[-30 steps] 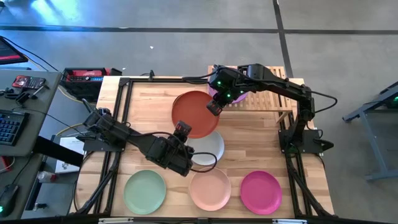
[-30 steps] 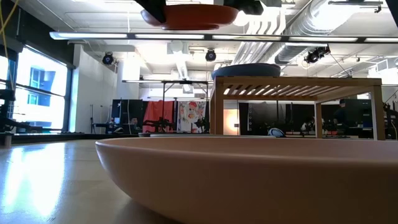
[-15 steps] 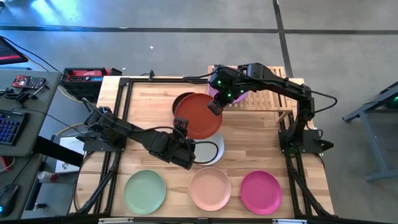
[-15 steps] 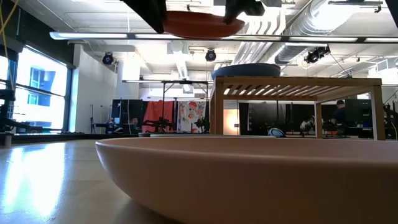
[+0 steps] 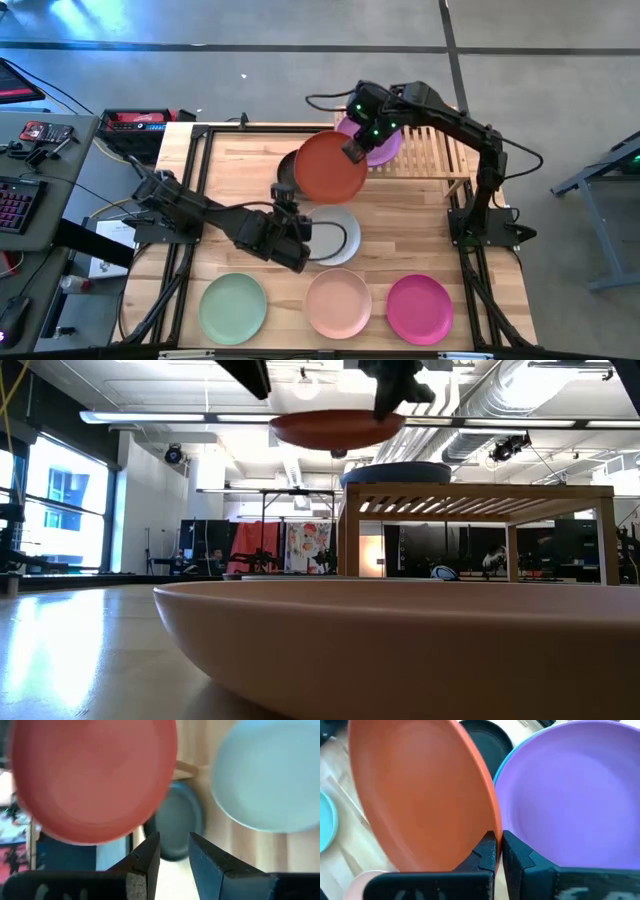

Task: Place and stack plates onto a shelf
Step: Stack the orange plate on top of the purple plate on the shelf

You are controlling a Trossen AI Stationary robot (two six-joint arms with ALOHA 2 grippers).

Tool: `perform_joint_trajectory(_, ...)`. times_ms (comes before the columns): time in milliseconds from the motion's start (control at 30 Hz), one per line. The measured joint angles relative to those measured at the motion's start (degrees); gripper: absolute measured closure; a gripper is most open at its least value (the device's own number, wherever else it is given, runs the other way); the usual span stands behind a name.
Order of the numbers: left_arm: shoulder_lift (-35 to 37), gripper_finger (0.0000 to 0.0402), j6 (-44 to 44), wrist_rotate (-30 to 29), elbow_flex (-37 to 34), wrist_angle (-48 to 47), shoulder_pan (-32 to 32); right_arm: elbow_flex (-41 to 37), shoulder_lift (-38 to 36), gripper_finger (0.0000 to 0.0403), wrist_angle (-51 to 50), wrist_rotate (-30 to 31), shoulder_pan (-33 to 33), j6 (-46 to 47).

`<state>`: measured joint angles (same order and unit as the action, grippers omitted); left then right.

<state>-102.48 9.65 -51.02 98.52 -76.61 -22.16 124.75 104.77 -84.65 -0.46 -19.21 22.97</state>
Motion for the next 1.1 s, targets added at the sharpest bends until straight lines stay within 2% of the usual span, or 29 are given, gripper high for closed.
perform_joint_trajectory(133,2.07,0.0311,1.77,-3.55,0.00,0.01,1.17,0.00,0.00,0.0402,-0.30,-2.16,-2.30,-2.40)
perform_joint_trajectory(400,5.43,0.0312,3.75,-3.45,0.00,-0.23,3.07,0.00,-0.02,0.0403,-0.15,-9.22,-10.95,-8.46)
perform_joint_trajectory(600,6.77,0.0312,3.88,-1.89,0.00,-0.23,4.44,0.00,0.00,0.0403,-0.13,-16.06,-19.14,-12.90)
perform_joint_trajectory(900,6.87,0.0312,5.73,2.01,-0.13,-0.32,7.45,0.00,-0.01,0.0403,-1.87,-17.96,-30.92,-16.47)
perform_joint_trajectory(1100,6.87,0.0312,5.73,2.04,-0.15,-0.25,10.17,0.00,1.81,0.0403,-4.64,-24.13,-36.79,-20.58)
